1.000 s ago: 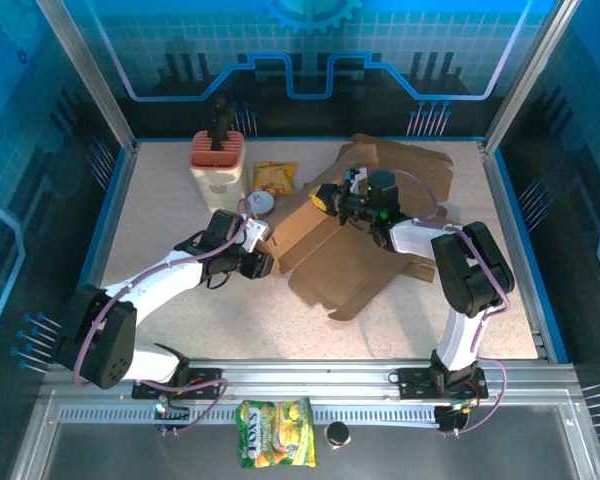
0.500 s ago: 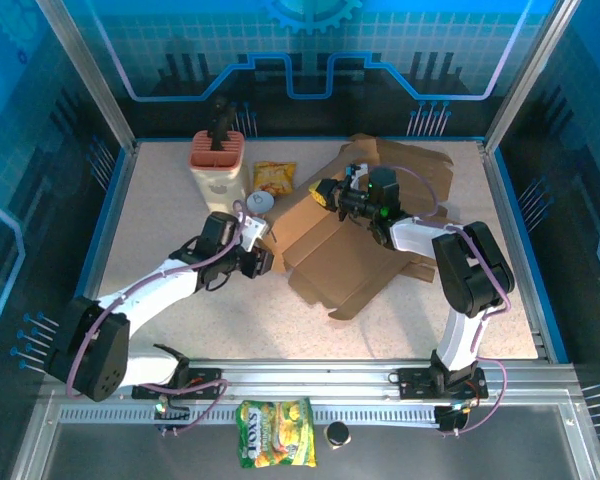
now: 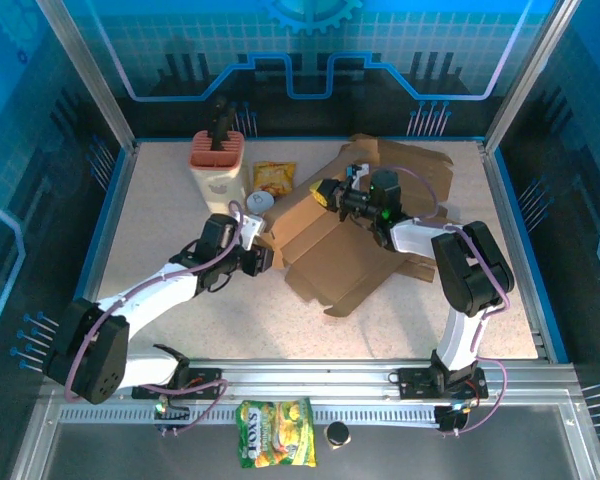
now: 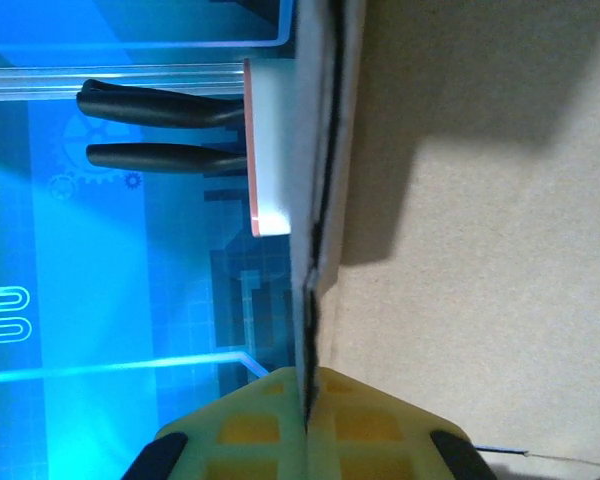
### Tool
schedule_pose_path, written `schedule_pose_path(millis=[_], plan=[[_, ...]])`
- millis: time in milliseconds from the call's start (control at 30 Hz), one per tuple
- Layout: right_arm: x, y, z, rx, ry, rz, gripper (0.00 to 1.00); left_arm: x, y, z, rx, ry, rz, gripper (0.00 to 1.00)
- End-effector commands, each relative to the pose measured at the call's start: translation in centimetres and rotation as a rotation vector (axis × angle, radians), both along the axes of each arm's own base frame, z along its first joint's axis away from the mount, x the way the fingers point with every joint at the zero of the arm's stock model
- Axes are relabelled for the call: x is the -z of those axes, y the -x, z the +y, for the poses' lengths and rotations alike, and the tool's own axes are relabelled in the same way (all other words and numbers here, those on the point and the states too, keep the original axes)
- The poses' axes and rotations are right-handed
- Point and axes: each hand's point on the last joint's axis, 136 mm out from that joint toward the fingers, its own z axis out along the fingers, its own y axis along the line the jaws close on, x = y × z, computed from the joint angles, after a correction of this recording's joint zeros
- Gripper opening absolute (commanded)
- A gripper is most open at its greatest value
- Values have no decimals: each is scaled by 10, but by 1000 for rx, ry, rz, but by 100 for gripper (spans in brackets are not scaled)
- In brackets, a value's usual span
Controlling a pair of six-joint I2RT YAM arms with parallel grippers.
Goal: Fold the paper box
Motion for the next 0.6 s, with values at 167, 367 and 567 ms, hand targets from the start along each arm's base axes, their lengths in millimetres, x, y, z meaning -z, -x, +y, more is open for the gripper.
schedule_pose_path(millis=[167, 367, 567], plan=[[34, 10, -7, -45, 0, -10, 0, 12, -1, -2, -101, 10, 2, 44], [43, 9, -10, -46, 9, -5, 0, 8, 0, -6, -93, 41, -38, 43], [43, 10, -11, -57, 17, -3, 0, 2, 0, -16, -44, 16, -86, 40]])
